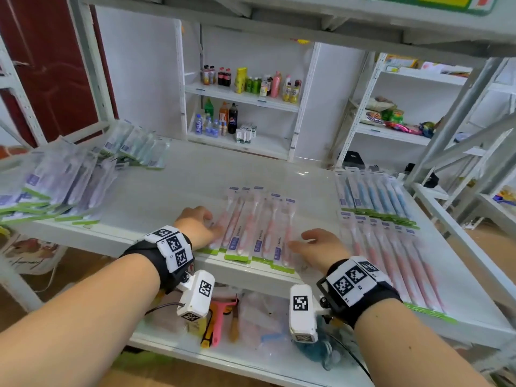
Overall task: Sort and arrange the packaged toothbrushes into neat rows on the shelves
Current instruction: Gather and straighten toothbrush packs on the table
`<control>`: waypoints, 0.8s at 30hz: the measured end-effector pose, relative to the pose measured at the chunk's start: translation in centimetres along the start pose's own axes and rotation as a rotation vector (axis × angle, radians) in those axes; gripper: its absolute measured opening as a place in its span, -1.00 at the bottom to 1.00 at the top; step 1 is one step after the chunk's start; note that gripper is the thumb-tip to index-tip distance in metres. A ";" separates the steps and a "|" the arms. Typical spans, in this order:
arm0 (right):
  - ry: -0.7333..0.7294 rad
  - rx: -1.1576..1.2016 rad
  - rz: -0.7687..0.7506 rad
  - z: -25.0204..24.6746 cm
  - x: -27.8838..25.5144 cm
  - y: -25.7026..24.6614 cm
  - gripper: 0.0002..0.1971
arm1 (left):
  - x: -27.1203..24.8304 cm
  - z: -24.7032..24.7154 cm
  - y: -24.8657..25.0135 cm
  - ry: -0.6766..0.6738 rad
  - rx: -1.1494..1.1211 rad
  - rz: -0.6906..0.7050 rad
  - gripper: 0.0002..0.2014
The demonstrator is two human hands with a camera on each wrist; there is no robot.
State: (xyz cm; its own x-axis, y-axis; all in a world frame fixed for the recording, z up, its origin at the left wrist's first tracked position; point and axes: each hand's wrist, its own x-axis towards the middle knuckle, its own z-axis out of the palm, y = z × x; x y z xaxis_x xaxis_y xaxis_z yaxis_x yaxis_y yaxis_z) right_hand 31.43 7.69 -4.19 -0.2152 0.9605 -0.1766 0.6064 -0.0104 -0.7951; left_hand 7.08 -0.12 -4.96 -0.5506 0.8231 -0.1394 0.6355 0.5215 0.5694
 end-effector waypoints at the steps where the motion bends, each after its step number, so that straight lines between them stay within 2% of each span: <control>1: -0.006 -0.029 0.022 0.6 0.1 -0.4 -0.49 | 0.1 -0.1 -0.2 -0.020 0.001 0.003 -0.46; 8: -0.046 -0.415 0.112 2.7 0.9 -2.3 -0.49 | 1.1 -0.8 -0.9 -0.110 0.040 0.035 -0.29; 12: -0.037 -0.456 0.153 3.0 1.2 -2.3 -0.45 | 1.5 -1.1 -1.0 -0.152 0.099 0.050 -0.23; 19: 0.001 -0.470 0.226 2.5 1.6 -2.1 -0.63 | 2.1 -1.3 -1.0 -0.171 0.156 0.027 -0.35; 24: 0.023 -0.462 0.255 2.6 1.8 -2.0 -0.65 | 2.5 -1.4 -1.1 -0.182 0.165 0.032 -0.63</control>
State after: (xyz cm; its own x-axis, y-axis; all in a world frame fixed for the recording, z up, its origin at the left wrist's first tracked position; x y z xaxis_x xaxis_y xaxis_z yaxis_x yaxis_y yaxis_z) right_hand 27.86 8.74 -4.46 -0.0029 0.9493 -0.3143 0.9125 -0.1260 -0.3891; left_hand 4.22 1.10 -4.79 -0.4315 0.8591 -0.2752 0.7394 0.5116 0.4377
